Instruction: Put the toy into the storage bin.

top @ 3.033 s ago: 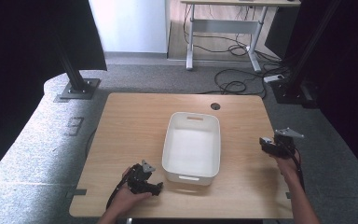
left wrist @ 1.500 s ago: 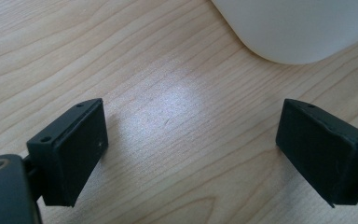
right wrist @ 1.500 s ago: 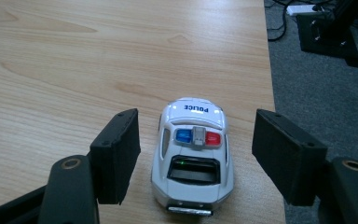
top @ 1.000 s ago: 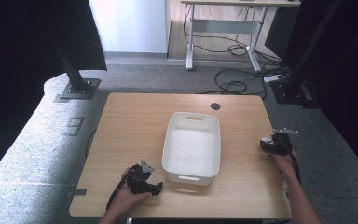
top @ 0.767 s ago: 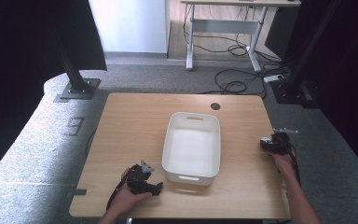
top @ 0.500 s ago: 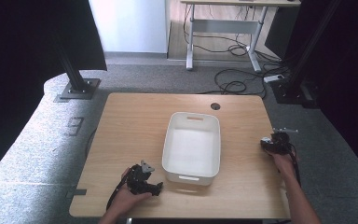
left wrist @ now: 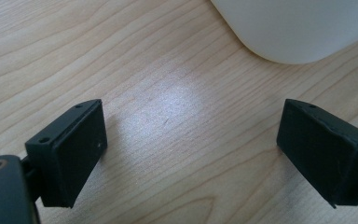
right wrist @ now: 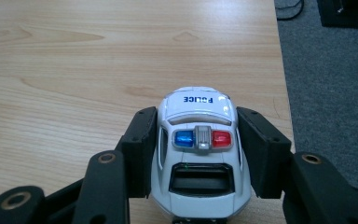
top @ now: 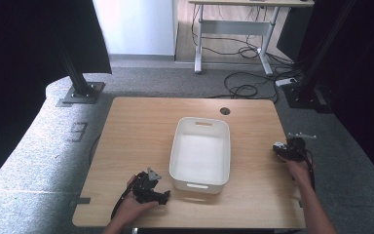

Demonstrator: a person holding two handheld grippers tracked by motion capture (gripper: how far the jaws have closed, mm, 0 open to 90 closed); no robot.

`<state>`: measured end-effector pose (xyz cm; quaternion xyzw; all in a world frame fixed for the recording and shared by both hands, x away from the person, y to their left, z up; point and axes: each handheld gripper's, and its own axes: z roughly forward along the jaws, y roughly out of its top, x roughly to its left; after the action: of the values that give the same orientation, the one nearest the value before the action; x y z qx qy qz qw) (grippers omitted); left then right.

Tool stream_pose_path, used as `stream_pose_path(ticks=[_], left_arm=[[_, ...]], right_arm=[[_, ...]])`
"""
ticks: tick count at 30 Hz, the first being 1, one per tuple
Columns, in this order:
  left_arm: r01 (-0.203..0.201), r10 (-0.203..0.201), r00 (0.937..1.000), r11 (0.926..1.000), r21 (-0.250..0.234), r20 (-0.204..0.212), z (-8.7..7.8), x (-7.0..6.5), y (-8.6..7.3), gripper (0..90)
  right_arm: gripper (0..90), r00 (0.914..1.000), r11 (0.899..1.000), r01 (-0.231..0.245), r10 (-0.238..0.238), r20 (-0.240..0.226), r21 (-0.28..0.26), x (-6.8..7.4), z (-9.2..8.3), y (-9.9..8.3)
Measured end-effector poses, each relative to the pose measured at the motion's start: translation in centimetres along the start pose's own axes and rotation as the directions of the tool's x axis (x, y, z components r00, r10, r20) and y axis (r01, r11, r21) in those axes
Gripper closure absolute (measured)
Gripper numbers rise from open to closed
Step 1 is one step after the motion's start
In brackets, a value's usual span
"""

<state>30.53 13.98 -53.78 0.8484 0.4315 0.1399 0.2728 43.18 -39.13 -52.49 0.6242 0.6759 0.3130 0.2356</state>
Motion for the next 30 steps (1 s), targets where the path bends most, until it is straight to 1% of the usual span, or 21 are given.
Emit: stream_pose_path(ticks=[3, 4, 6, 12, 18, 21, 26, 30], left_arm=[[-0.001, 0.001, 1.0, 1.0, 0.001, 0.003, 0.0, 0.0, 0.0, 8.8], [-0.002, 0.002, 1.0, 1.0, 0.002, 0.003, 0.0, 0.0, 0.0, 8.8], [-0.005, 0.005, 1.0, 1.0, 0.002, 0.002, 0.0, 0.0, 0.0, 8.8], [-0.013, 0.013, 0.9999, 0.9999, 0.004, 0.0, -0.1, -0.1, 0.0, 8.8], [-0.015, 0.015, 0.9999, 0.9999, 0.005, 0.0, -0.1, -0.1, 0.0, 8.8], [-0.013, 0.013, 0.9999, 0.9999, 0.007, 0.003, -0.1, -0.1, 0.0, 8.7], [-0.014, 0.014, 0.9999, 0.9999, 0.006, 0.002, -0.1, -0.1, 0.0, 8.8], [-0.015, 0.015, 0.9999, 0.9999, 0.007, 0.004, -0.1, -0.1, 0.0, 8.8]], right_arm=[[50.2, 0.9999, 1.0, 0.004, -0.004, -0.01, -0.004, 0.2, -0.4, 0.1], [50.2, 0.9998, 1.0, 0.016, -0.016, -0.015, -0.01, 0.5, -0.6, 0.1], [50.3, 0.9996, 1.0, 0.02, -0.02, -0.02, -0.013, 0.7, -0.9, 0.1], [50.2, 0.9991, 0.999, 0.033, -0.033, -0.027, -0.02, 1.0, -1.7, -0.1], [50.2, 0.9988, 0.999, 0.023, -0.025, -0.042, -0.049, 1.2, -2.8, 0.1], [50.2, 0.998, 0.998, 0.034, -0.037, -0.051, -0.058, 1.5, -3.3, 0.3], [50.3, 0.9959, 0.996, 0.062, -0.066, -0.062, -0.058, 2.0, -3.4, 0.4], [50.3, 0.995, 0.996, 0.07, -0.074, -0.068, -0.055, 2.2, -3.4, 0.4]])
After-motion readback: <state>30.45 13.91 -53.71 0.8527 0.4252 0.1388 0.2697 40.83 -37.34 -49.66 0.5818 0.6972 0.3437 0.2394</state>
